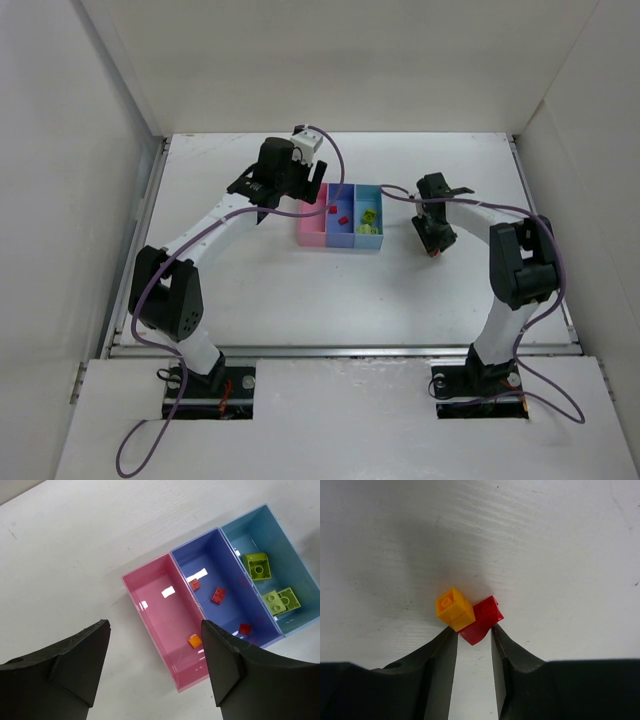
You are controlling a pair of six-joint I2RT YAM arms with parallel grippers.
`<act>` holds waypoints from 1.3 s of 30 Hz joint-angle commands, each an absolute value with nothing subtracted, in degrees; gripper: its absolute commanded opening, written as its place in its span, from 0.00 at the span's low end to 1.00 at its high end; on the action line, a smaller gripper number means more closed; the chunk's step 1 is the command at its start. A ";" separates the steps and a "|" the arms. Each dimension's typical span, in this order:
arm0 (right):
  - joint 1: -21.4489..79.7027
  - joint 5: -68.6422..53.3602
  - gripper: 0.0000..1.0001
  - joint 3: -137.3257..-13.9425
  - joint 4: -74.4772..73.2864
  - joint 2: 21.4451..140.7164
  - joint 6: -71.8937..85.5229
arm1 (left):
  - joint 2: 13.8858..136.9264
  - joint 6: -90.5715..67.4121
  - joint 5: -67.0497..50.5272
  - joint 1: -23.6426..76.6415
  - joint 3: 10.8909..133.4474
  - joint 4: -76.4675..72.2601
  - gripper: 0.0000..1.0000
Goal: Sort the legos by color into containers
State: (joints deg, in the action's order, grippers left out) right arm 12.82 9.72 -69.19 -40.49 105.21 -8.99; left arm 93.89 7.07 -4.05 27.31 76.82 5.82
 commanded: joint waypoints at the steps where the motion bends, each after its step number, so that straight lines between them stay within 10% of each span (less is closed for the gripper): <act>1: 13.10 11.07 0.38 -69.79 -37.53 105.82 -8.96 | 91.58 7.73 -4.13 27.42 76.99 4.13 0.71; 24: 11.87 6.42 0.19 -67.59 -29.19 97.92 -15.73 | 91.58 8.26 -3.60 27.42 76.99 4.65 0.69; 39: 11.87 -2.29 0.19 -63.10 -23.19 82.61 -18.90 | 92.63 28.39 -31.99 28.74 80.77 10.81 0.67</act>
State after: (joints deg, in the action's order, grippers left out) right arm 12.34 0.32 -63.05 -24.49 80.79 -17.96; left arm 93.91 23.88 -25.04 27.83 78.17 9.74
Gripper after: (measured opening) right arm 0.186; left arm 0.672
